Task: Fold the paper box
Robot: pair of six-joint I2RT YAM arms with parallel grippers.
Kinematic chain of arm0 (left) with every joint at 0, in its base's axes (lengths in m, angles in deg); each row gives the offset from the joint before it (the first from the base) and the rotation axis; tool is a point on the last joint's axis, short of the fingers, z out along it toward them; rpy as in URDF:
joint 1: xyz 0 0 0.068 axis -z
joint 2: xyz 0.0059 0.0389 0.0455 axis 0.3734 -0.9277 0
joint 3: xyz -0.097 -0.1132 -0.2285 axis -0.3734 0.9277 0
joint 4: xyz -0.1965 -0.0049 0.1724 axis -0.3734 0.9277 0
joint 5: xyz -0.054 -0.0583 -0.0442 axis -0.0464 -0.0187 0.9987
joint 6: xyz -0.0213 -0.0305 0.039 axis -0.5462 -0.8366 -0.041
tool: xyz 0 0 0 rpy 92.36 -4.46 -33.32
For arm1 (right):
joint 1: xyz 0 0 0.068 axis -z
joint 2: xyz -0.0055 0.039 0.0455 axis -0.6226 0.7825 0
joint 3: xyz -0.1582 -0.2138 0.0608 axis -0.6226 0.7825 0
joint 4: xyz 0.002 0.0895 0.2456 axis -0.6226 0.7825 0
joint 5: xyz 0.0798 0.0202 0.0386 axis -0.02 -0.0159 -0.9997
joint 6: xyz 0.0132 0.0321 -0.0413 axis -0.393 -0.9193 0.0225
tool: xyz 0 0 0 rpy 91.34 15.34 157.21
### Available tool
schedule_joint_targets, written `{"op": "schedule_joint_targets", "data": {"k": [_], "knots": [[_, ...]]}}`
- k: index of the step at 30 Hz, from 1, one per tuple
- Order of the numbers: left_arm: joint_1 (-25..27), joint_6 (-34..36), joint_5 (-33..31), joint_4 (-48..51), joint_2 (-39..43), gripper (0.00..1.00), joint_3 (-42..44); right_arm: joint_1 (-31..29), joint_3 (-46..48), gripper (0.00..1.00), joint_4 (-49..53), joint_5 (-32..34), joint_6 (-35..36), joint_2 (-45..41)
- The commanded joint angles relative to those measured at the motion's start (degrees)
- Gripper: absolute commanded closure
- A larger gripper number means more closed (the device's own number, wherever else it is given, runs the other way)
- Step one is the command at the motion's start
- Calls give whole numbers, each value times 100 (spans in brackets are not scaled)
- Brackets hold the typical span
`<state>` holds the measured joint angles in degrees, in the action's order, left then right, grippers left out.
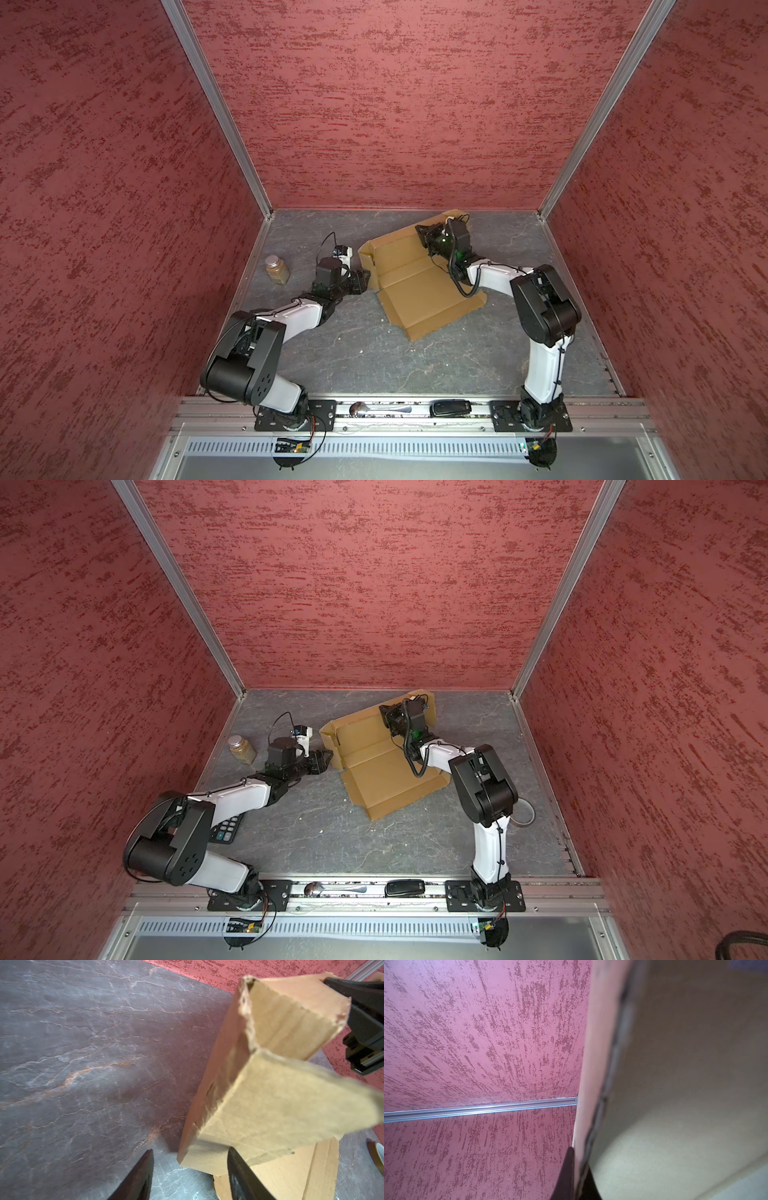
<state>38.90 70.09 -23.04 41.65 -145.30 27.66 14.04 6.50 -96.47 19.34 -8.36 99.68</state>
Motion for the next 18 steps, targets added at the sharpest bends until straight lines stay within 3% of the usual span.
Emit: {"op": "schedule_joint_targets", "data": {"k": [1,18], "knots": [[84,117,42,-178,-118,43,-173,30,37,96,-298,-22,-182,3],[406,271,-71,-104,-340,46,-410,30,348,96,-584,-80,-157,-15]]}}
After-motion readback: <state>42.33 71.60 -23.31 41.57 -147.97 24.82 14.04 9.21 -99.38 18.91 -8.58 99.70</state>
